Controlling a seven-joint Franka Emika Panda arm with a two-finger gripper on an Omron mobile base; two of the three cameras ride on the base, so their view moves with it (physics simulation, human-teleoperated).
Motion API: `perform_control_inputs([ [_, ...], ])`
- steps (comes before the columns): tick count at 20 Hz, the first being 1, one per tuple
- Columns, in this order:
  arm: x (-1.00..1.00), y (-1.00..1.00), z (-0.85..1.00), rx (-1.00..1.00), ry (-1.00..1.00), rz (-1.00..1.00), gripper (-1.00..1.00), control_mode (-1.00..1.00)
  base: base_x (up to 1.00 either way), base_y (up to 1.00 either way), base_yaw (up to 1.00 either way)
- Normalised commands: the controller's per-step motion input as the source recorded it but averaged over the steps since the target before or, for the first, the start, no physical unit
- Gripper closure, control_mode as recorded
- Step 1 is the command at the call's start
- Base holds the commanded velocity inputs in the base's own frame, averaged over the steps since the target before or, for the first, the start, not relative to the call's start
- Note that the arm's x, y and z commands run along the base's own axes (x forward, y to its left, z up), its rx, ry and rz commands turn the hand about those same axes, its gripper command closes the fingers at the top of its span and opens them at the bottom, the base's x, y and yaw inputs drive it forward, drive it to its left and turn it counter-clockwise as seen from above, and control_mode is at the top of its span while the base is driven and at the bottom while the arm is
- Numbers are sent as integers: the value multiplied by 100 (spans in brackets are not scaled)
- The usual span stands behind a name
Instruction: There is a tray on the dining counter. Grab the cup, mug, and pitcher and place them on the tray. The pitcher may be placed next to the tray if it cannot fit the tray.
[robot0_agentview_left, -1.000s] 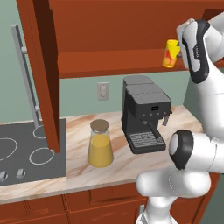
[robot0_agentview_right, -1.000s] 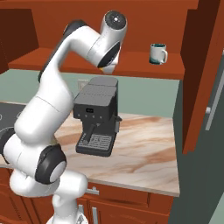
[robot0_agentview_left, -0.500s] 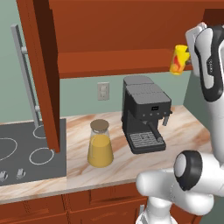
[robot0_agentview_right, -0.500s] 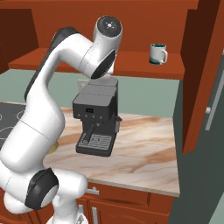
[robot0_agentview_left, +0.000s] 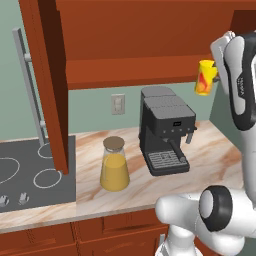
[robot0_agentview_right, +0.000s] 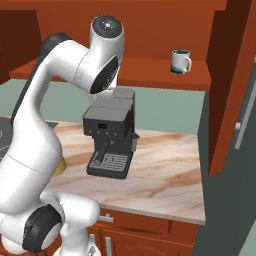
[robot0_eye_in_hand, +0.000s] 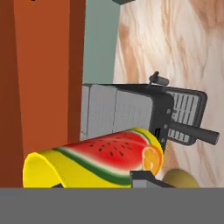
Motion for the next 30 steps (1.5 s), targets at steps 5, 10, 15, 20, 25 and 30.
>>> perform_control_inputs([
  [5,-32,41,-19,-5,14,0,100,-100,0,0,0],
  [10,-31,6,-35,0,8,0,100,-100,0,0,0],
  [15,-38,4,-48,0,0,0,100,-100,0,0,0],
  [20,-18,19,-27,0,0,0,100,-100,0,0,0],
  [25,-7,0,-17,0,0,0,100,-100,0,0,0],
  [30,-12,8,-18,0,0,0,100,-100,0,0,0],
])
